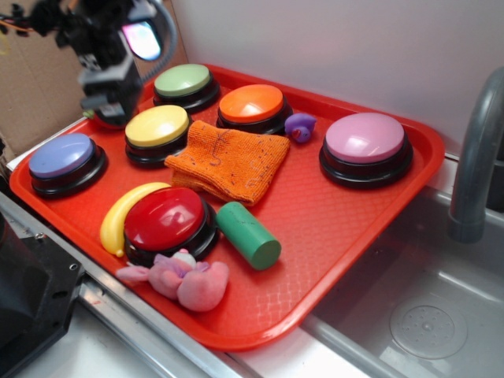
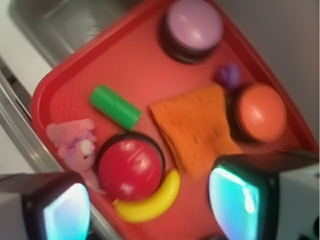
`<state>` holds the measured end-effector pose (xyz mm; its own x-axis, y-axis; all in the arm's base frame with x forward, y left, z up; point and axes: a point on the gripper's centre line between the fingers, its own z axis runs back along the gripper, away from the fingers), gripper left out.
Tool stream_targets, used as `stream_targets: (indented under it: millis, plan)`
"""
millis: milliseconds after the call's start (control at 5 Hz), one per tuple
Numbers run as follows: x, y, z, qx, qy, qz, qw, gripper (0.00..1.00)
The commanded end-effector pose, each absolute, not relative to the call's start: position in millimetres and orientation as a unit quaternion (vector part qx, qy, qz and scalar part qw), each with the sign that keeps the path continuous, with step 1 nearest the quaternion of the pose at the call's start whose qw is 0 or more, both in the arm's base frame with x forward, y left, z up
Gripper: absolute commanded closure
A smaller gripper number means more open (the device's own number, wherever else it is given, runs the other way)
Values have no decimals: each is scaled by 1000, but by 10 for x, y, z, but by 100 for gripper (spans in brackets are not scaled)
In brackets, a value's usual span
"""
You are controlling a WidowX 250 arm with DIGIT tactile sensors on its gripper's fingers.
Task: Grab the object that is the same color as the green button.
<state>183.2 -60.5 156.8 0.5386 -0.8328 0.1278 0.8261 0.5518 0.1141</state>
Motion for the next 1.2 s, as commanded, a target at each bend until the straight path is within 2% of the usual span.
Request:
stream_targets:
  millis: [0,200,400,800,1000]
  plan:
    - [1956,-887,1261,-10,-103,-668,737,0]
    - [2019,-978,1025,-13,-82,-734,674,0]
    - [2012,-1102,809,-13,-98,-761,642,0]
    - [1970,-1270,555,-15,-74,-772,632,0]
    - [1955,-1359,463,-34,-59,-785,616,0]
